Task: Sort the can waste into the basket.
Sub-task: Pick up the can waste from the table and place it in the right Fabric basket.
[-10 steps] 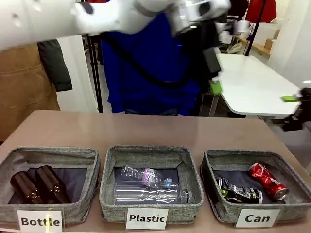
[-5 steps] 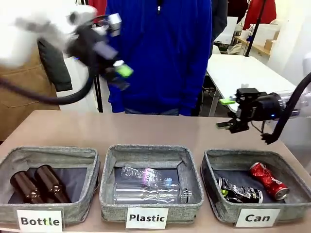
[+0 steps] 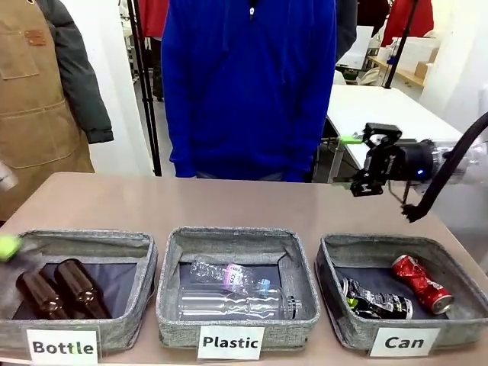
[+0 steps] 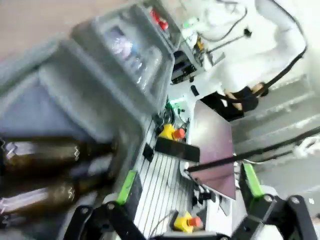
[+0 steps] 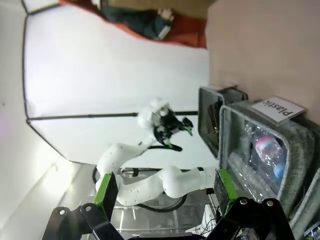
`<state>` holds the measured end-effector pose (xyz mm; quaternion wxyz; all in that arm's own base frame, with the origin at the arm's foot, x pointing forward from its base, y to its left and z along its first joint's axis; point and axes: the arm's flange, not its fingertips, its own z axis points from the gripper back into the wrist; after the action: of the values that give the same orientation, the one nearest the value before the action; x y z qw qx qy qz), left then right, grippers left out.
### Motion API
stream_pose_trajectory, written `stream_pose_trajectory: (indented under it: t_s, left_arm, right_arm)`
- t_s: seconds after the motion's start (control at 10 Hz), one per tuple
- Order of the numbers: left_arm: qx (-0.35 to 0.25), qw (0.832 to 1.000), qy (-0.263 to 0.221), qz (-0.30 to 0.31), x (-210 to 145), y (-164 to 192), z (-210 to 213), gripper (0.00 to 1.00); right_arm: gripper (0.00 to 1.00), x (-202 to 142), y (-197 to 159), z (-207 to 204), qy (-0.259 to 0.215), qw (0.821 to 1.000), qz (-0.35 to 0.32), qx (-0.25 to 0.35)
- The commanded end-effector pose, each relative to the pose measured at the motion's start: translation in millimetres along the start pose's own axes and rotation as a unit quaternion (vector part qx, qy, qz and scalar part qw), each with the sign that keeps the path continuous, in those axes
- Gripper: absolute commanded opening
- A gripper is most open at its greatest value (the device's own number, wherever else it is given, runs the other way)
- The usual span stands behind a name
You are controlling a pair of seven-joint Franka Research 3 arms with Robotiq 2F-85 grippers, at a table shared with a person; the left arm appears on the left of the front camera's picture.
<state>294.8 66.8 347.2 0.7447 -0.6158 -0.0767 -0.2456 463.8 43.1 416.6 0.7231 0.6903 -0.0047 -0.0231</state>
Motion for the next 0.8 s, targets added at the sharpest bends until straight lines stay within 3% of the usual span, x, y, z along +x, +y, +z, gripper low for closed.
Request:
stream_pose_trajectory:
  t_s: [0.0, 0.1, 0.7]
  left_arm:
    - [0.002, 0.995, -0.094, -0.017, -23, 6, 15, 1.00]
    - [0.000, 1.000, 0.000, 0.000, 0, 0, 0, 1.00]
    - [-0.005, 1.000, 0.009, -0.006, -1, 3, -4, 1.00]
  right_arm:
    - [1.00, 6, 14, 33, 0.029, 1.000, -0.005, 0.004]
    - [1.00, 0, 0, 0, 0.000, 1.000, 0.000, 0.000]
    - [1.00, 0, 0, 0, 0.000, 1.000, 0.000, 0.000]
